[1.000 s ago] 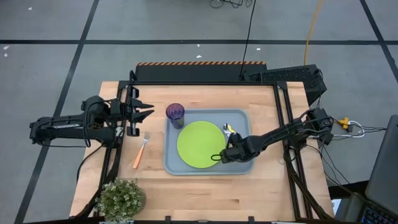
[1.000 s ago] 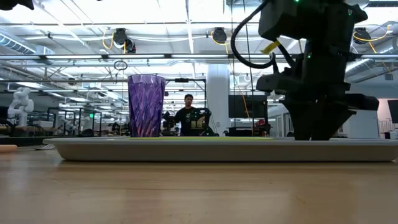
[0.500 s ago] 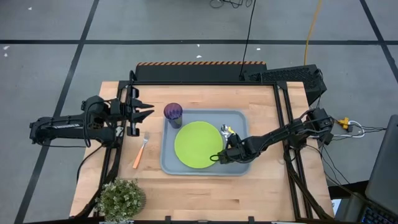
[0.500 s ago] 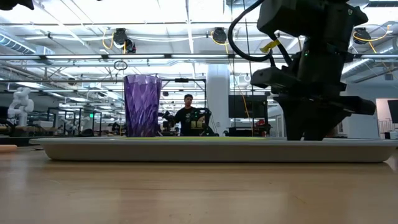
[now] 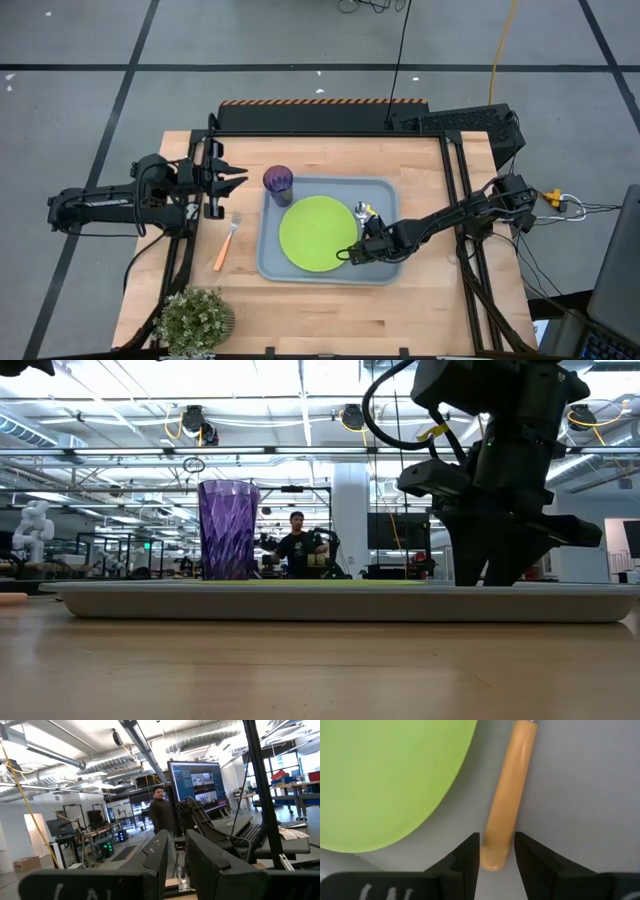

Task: Pick and place plate/cup/fork/spoon on tray
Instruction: Adjust the green plate and the orange spoon on the gray serving tray

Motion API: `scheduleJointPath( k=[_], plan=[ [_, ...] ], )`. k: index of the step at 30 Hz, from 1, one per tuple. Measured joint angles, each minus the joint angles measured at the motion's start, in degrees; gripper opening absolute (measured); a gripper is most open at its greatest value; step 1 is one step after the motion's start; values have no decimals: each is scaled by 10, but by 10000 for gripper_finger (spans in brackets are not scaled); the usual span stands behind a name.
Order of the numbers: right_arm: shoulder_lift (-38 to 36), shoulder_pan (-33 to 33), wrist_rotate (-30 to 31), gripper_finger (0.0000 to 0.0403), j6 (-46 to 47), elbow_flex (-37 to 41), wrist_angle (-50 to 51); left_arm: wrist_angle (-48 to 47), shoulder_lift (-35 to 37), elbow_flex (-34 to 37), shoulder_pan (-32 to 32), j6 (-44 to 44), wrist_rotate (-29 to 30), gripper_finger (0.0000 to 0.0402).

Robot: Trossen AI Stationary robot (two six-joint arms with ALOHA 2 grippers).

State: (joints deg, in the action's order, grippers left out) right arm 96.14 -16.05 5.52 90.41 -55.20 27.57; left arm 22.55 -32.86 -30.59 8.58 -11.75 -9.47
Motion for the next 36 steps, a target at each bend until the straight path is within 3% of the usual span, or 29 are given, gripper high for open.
scheduleJointPath(
  k=[36],
  plan=[
    [-3,-2,-6,116,-29,-17,36,0,0,0,0,0,0,74]
  ],
)
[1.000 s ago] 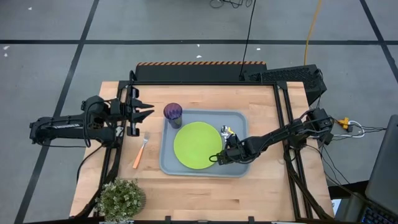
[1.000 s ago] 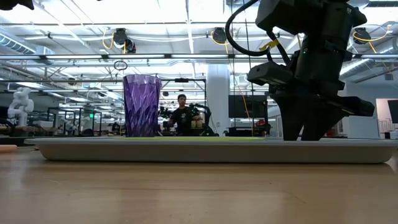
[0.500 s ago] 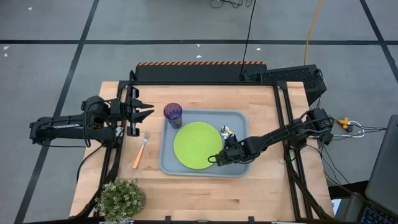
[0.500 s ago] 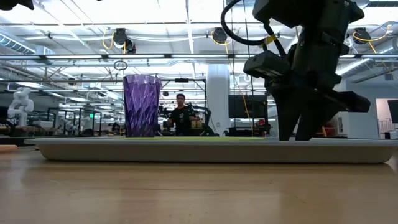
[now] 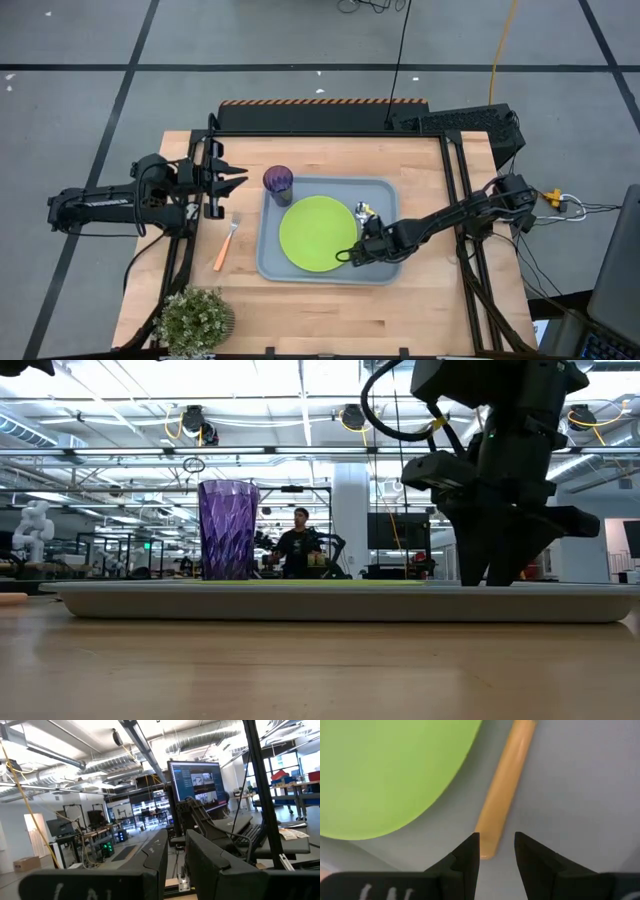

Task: Pick and place plate/cup/fork/spoon on tray
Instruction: Adjust the green plate and the orange spoon on the gray serving tray, then put the orange fork on the gray serving tray to the right side of the orange spoon

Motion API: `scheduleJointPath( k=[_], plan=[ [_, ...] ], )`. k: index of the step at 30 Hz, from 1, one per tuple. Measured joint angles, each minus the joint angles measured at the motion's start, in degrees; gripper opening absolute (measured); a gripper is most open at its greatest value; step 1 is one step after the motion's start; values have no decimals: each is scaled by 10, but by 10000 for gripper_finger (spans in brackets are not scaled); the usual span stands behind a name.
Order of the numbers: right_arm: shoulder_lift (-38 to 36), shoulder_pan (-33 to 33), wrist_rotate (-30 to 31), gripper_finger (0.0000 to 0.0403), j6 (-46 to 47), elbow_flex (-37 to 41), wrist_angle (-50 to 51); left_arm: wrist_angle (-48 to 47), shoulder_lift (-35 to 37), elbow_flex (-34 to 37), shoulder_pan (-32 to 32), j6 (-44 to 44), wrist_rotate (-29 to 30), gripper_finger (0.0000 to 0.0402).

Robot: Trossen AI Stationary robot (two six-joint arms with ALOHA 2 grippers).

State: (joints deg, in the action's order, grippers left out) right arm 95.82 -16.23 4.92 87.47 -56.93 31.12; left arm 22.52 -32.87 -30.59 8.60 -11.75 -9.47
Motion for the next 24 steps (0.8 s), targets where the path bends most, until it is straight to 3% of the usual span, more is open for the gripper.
scheduleJointPath(
  k=[8,14,20,24],
  plan=[
    [-76,3,83,116,-16,0,41,0,0,0,0,0,0,74],
    [-151,-12,226,116,-75,0,43,-1,0,0,0,0,8,74],
    [-197,-26,387,116,-210,0,30,-9,0,0,0,37,94,74],
    [-209,-26,416,116,-288,0,30,-54,0,0,0,88,172,74]
  ],
)
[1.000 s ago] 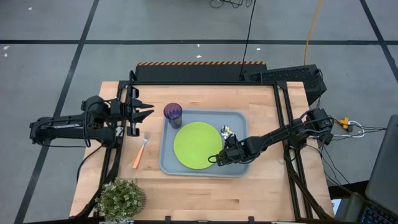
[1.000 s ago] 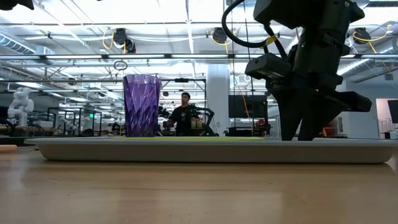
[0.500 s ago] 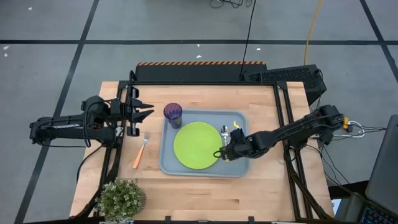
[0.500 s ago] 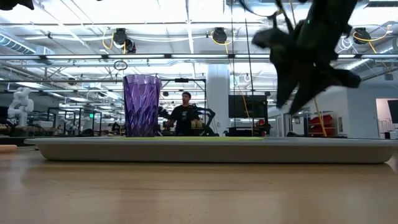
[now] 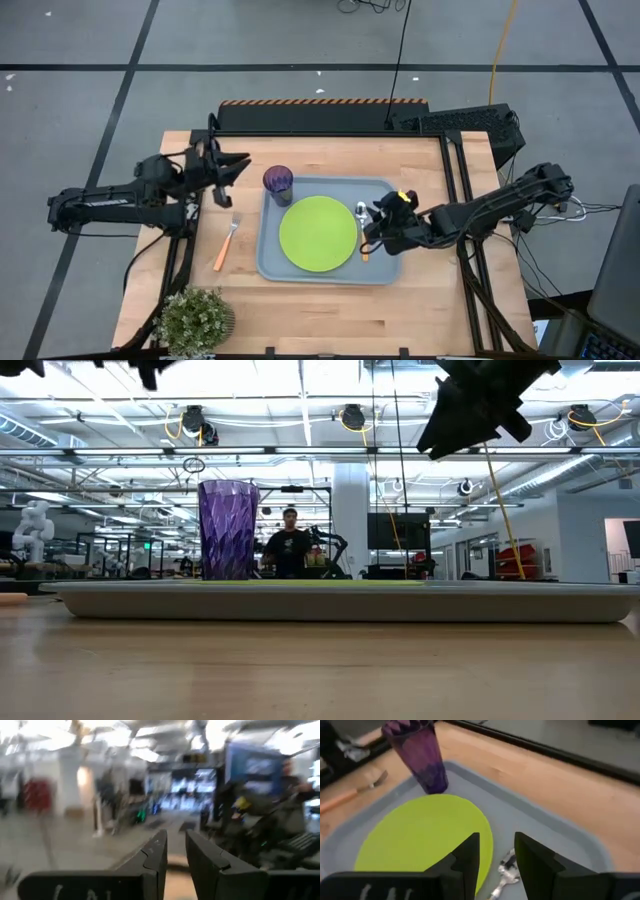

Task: Pick and place plate/cup/fork/spoon on tray
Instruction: Put the orange fork on the gray serving tray to the right side of the orange spoon

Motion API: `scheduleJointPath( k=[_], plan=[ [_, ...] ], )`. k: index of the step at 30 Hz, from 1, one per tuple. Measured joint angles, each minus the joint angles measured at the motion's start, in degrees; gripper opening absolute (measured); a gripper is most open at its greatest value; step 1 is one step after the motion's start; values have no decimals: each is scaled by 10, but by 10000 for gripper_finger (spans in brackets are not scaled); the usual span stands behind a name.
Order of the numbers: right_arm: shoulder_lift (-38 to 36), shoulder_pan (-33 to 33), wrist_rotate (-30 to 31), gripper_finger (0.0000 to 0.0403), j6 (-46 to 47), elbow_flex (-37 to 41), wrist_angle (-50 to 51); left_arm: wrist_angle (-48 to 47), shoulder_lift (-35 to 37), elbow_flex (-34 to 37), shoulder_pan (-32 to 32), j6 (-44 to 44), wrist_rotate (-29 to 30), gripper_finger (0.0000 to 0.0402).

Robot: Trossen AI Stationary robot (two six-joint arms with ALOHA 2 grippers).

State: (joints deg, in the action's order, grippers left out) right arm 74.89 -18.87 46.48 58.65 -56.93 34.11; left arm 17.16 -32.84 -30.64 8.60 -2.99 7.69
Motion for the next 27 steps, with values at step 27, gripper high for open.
scheduleJointPath(
  k=[27],
  plan=[
    [-86,0,75,116,-68,165,-27,-1000,-322,-255,-60,473,-6,74]
  ],
)
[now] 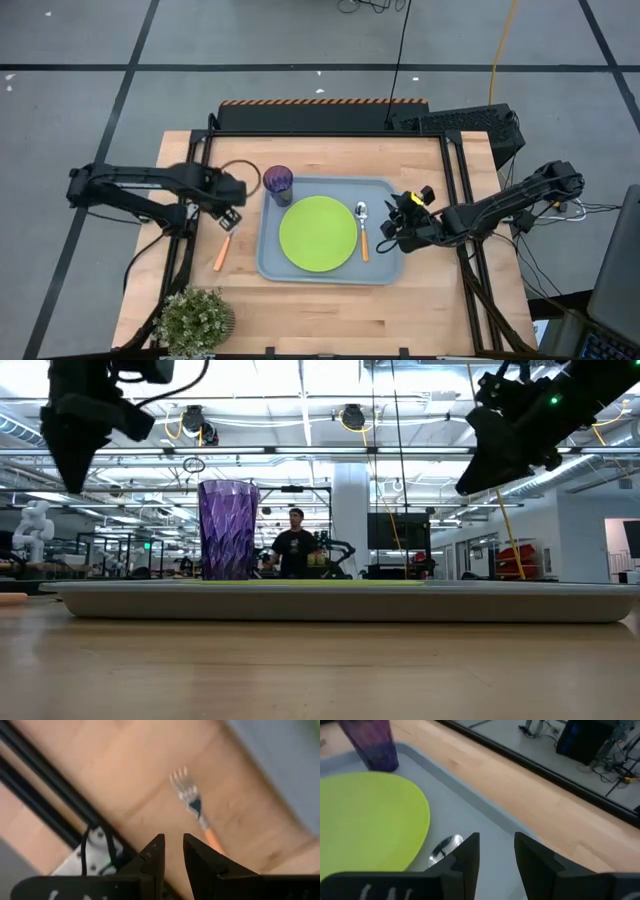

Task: Pick and place plate/cup/fork/spoon on tray
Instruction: Put the orange fork on the gray serving tray to the right side of the orange spoon

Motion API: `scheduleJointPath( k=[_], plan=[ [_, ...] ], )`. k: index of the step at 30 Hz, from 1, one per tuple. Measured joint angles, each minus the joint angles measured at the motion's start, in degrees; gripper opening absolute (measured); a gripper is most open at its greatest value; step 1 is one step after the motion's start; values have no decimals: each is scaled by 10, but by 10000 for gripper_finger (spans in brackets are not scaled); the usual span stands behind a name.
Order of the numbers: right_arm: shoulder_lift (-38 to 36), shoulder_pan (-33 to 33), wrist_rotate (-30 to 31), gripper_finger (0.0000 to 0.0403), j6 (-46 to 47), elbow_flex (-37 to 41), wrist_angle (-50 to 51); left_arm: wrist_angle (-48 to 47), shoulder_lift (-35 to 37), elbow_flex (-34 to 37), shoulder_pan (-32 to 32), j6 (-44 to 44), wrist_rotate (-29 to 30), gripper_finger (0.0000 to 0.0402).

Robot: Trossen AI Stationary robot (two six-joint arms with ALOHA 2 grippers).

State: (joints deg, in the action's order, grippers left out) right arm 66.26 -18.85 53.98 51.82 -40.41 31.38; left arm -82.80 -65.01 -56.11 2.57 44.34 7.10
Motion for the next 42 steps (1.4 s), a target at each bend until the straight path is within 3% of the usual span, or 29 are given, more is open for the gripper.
scheduleJointPath(
  k=[7,17,28,42],
  plan=[
    [-22,0,-1,116,-44,27,-59,-8,-30,33,-41,70,-32,74],
    [-28,0,-2,116,-47,48,-75,161,-25,154,-83,108,-101,74],
    [-28,0,-16,116,-44,48,-92,316,-24,234,-110,156,-105,74],
    [-28,0,-16,116,-47,48,-102,317,-24,255,-122,163,-90,74]
  ],
)
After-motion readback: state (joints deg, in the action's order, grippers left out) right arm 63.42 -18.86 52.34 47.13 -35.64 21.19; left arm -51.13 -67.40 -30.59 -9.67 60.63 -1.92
